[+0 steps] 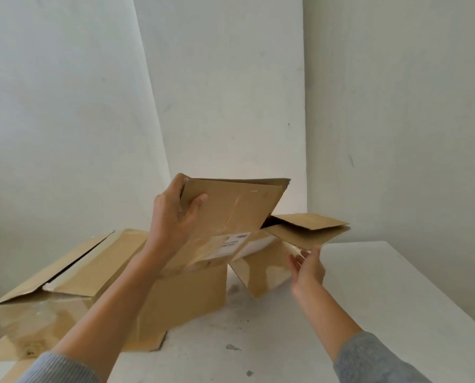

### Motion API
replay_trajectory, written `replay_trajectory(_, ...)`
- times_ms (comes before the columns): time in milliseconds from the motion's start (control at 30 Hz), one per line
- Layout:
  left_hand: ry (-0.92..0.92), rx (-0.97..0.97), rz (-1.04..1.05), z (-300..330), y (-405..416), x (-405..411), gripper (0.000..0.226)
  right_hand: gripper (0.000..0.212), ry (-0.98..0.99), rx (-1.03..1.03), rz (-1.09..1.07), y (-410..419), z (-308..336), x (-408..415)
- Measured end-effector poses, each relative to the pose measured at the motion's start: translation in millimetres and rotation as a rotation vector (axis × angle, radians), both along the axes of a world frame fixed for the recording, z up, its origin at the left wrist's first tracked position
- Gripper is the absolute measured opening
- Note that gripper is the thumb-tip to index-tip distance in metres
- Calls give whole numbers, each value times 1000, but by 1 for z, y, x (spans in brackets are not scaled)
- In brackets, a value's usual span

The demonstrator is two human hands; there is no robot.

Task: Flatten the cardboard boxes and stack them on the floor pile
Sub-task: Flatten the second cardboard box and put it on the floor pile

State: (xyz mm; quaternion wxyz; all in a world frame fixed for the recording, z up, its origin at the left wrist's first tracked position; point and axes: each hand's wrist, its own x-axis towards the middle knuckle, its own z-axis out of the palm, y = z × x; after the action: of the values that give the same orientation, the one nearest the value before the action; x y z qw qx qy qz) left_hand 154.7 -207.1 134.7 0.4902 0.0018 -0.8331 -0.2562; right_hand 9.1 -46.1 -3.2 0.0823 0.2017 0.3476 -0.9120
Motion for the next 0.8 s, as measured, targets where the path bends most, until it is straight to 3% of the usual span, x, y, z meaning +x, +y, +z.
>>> replay_trajectory(133,52,71,-20,-2,4,2,13,54,153,-90,43,-2,19,0)
replay_trajectory(267,134,172,-31,2,12,-1,24,32,237,65,124,4,27,-1)
replay_trajectory(400,179,416,-69,8,26,-10,23,14,334,529,186,11,21,-5)
replay_trajectory(467,192,607,-104,4,31,-14,22,17,395,789,129,19,25,-5)
replay_trajectory(600,214,1090,-191,-16,37,-21,22,29,541,1109,-10,36,39,-8)
replay_trajectory(700,194,1371,-63,-43,34,-26,24,39,622,1343,28,40,33,-13)
replay_trajectory(800,167,1534,88,-73,27,-25,27,41,697,1510,123,36,13,-12)
